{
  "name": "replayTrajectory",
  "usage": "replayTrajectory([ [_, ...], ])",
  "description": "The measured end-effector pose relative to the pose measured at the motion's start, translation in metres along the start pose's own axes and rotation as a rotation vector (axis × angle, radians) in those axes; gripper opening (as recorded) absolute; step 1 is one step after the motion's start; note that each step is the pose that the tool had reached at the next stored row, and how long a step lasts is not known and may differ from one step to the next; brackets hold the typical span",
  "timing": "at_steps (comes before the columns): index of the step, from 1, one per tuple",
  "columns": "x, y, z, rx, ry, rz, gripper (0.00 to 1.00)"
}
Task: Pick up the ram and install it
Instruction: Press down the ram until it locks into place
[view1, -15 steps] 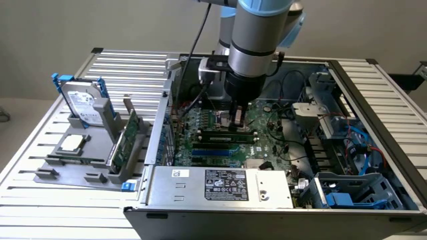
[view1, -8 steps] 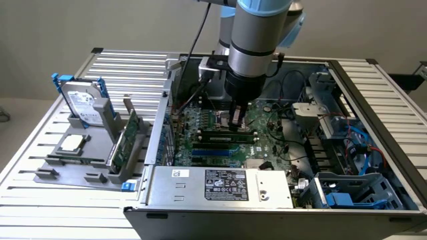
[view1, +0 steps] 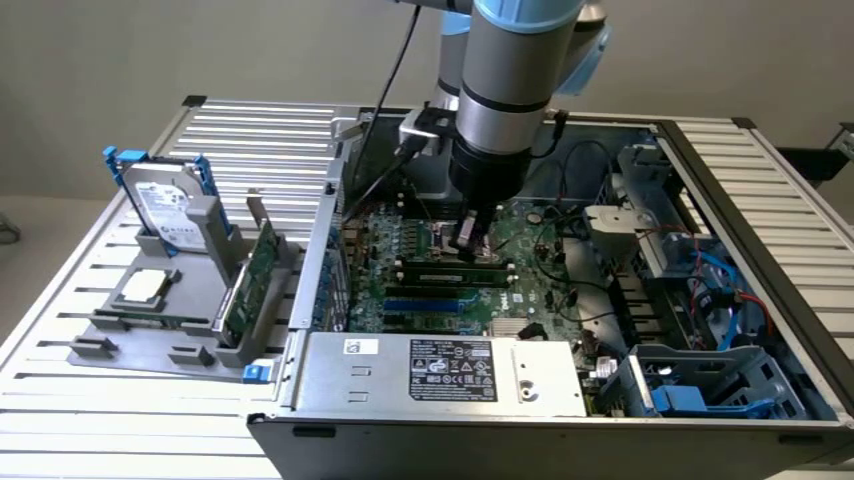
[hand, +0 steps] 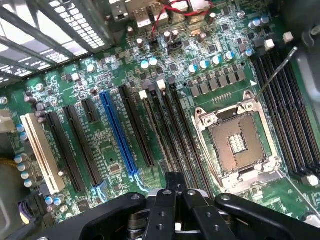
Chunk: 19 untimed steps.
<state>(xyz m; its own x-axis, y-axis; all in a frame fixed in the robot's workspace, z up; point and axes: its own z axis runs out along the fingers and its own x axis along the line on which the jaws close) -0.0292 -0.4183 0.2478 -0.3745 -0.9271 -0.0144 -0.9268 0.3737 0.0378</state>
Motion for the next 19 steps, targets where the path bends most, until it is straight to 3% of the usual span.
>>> replayTrajectory([
  [19,0.0,0.0,0.0003,0.0053,-0.0092,0.302,0.11],
])
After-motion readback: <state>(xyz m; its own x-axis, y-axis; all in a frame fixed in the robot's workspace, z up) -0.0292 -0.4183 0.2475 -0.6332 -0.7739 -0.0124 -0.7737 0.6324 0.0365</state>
